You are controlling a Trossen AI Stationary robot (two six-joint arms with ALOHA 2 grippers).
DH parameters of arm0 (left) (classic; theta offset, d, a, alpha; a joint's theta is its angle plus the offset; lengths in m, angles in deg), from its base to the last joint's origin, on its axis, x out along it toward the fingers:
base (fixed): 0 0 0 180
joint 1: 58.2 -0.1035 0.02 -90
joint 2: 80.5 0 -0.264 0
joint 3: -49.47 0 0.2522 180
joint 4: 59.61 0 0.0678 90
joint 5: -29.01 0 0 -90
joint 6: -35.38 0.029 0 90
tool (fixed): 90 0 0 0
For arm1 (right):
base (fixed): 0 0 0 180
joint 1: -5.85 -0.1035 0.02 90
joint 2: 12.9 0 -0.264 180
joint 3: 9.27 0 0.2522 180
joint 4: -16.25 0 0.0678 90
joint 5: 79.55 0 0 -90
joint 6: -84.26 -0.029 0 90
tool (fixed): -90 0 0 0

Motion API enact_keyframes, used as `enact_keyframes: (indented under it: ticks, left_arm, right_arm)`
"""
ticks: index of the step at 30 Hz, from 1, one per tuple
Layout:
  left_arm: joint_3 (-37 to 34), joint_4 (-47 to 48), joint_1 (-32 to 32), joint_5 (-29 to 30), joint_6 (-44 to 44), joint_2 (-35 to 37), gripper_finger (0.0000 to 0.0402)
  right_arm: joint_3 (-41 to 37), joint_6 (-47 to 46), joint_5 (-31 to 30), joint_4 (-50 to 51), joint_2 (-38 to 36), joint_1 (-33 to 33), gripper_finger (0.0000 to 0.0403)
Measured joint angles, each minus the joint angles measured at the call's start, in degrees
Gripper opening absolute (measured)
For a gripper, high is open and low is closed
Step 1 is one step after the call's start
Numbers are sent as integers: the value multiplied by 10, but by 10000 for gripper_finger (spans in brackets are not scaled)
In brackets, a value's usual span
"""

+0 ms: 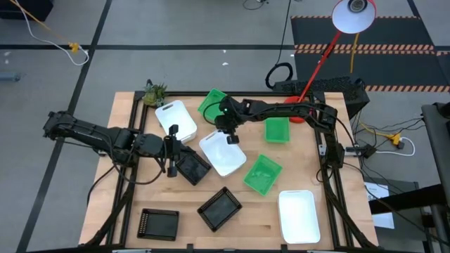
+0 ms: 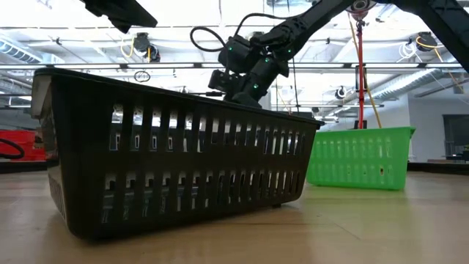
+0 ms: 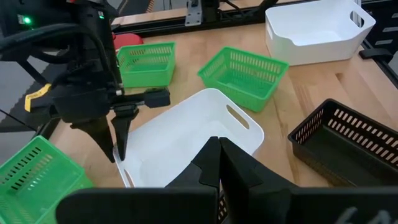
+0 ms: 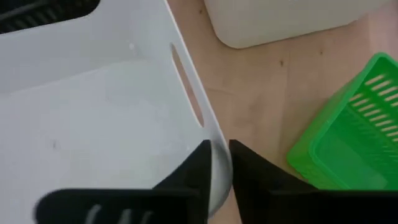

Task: Stack baskets by color
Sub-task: Stack the middle white bin on top of the bottom white bin

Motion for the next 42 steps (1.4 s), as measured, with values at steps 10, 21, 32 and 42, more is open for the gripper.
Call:
enact_keyframes:
  ticks: [10,21,32,42]
  left_arm:
    - [0,1,0,0,0,0,3]
    - [0,1,0,0,0,0,3]
    - [0,-6,0,0,0,0,3]
    - [0,-14,0,0,0,0,3]
  right_arm:
    - [0,7,-3,37,-18,-2,8]
    - [0,-52,-26,115,-132,-3,2]
    - [0,-155,-88,230,-296,-35,1]
    - [0,-294,-92,373,-406,-97,1]
